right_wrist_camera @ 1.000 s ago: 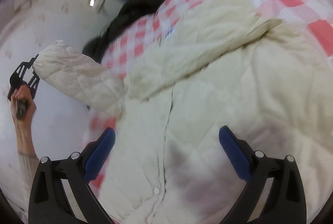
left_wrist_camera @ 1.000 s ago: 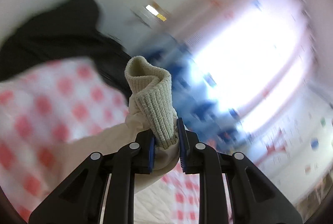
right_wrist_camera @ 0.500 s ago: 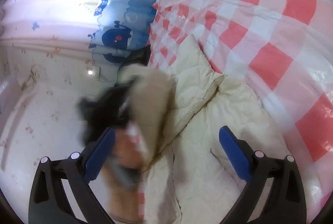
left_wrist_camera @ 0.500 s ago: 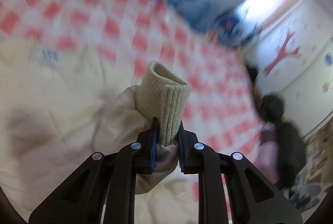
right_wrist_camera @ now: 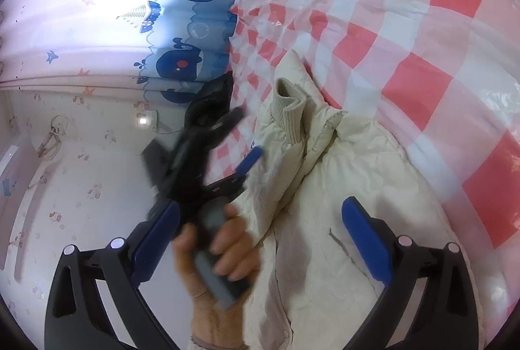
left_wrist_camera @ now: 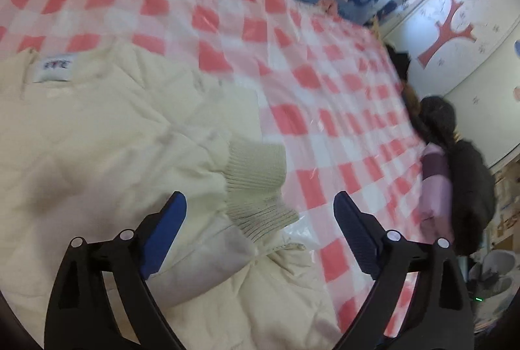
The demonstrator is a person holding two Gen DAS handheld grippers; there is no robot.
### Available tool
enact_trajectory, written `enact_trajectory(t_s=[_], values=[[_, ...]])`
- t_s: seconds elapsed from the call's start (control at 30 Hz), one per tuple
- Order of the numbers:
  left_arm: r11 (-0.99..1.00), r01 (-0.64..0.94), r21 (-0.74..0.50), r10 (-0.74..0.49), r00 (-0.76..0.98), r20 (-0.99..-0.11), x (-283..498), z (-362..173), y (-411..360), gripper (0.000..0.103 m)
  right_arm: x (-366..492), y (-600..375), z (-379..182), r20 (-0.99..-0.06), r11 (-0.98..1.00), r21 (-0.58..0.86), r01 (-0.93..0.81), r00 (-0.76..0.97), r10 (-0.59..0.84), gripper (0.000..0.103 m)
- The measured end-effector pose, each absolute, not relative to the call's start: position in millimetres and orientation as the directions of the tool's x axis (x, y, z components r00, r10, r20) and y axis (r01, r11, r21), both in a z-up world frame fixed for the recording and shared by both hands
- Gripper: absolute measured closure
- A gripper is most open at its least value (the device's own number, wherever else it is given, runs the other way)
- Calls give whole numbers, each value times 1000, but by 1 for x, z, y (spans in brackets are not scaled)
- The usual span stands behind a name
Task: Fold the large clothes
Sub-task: 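Release the sleeve and smooth the folded jacket side with both tools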
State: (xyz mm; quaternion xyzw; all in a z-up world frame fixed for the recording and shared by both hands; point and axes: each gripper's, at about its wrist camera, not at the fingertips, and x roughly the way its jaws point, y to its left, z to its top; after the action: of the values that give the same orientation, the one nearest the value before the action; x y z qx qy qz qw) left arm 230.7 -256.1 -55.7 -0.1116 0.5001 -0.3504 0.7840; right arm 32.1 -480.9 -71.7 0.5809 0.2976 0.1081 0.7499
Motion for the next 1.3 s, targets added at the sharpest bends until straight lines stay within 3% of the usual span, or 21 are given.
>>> enact_trajectory(t_s=[0.1,0.2,0.4,0.5,0.67,0.77,0.87,0.9,1.0,1.07,1.1,1.23,1.3], values=[[763,384,-520,-637,307,-707,233,-42,-211,15,37,-469,-56,-363,426,893,145,792,491,7],[801,302,-517,-598,373,-709,238,-39,-142,15,49,-434,-27,-439,672,739,57,796,416,7],[849,161,-503,-513,478,-713,253,-48,-11,15,123,-356,-9,-478,835,518,-189,745,465,7],[836,114,-537,-519,486,-704,267,-65,22,14,174,-351,-33,-550,857,492,-150,710,440,7],[846,81,-526,-512,399,-761,291,-123,21,15,233,-373,-114,-736,911,411,-7,587,336,7],[895,122,-429,-439,405,-802,288,-115,7,14,230,-369,-103,-742,929,370,-30,592,314,8],[873,191,-449,-484,451,-750,275,-87,8,14,211,-373,-71,-629,919,382,-96,701,335,7],[873,200,-445,-483,471,-738,273,-80,9,14,213,-373,-69,-631,926,364,-99,706,323,7],[900,151,-409,-427,495,-757,281,-86,16,10,245,-377,-92,-726,944,329,-39,629,279,7],[901,91,-424,-424,387,-818,299,-120,19,10,264,-376,-123,-804,960,278,-36,537,253,7],[898,78,-433,-428,384,-818,299,-124,21,10,265,-375,-122,-801,960,276,-46,541,256,7],[875,90,-476,-471,392,-791,269,-89,38,10,226,-401,-85,-691,859,507,-71,562,455,7],[863,131,-487,-493,421,-761,233,-61,63,10,181,-422,-67,-652,827,556,-84,574,496,7]])
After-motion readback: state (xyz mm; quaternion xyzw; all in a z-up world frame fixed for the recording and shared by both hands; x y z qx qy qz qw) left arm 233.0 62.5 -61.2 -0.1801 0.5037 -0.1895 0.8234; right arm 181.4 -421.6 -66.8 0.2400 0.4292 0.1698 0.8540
